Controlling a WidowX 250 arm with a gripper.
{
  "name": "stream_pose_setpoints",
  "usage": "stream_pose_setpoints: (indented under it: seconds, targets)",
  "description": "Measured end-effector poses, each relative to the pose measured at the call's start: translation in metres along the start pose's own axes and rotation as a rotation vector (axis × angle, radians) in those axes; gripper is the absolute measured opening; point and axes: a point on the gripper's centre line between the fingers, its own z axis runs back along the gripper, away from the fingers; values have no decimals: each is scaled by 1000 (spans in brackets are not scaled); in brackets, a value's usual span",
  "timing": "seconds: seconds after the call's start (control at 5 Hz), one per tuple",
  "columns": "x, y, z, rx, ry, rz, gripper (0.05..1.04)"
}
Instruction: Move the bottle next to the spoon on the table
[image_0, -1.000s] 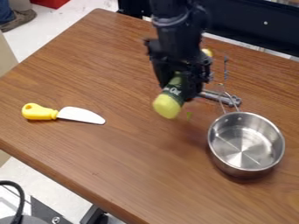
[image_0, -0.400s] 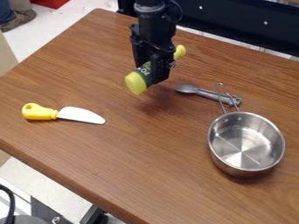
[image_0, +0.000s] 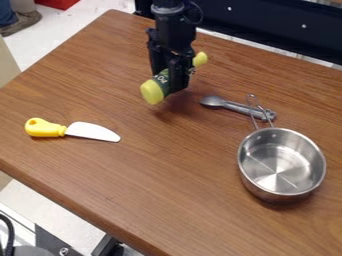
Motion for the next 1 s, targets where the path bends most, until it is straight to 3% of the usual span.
stream_pose_setpoints:
  seconds: [0.6,0.8,1.0]
  targets:
    - [3,-7,-23,19,73,146,635]
    - [3,-7,-24,23,76,149,709]
    - [0,-5,-27,37,84,143,967]
